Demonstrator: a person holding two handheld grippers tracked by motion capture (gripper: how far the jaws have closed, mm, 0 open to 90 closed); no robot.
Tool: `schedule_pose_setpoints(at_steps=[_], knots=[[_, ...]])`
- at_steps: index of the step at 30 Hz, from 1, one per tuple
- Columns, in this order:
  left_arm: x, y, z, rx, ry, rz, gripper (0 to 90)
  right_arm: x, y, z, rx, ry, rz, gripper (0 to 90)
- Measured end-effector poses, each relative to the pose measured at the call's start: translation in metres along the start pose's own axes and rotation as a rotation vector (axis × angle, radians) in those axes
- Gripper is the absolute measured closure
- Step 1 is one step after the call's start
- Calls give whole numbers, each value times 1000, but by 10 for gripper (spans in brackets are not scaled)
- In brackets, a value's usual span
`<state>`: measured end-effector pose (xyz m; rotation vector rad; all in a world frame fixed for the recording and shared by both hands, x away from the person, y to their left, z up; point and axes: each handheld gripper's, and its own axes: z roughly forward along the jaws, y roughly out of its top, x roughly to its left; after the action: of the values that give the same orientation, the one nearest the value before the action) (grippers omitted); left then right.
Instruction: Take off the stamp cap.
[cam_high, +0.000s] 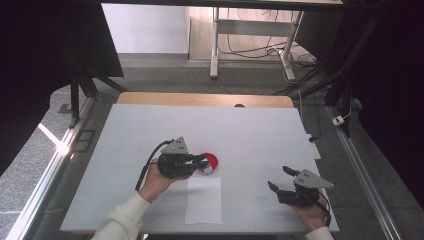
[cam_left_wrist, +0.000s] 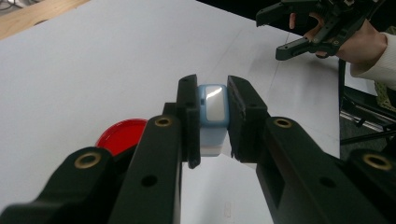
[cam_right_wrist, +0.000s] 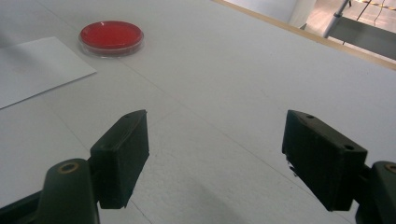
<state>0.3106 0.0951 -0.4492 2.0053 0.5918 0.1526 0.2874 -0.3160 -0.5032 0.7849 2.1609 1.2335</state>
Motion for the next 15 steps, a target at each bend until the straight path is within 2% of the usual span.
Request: schedule_pose_setpoints(at_steps=[15], knots=[[-1, 0, 2, 5, -1, -3, 757, 5, 4, 1, -6, 3, 4, 226]])
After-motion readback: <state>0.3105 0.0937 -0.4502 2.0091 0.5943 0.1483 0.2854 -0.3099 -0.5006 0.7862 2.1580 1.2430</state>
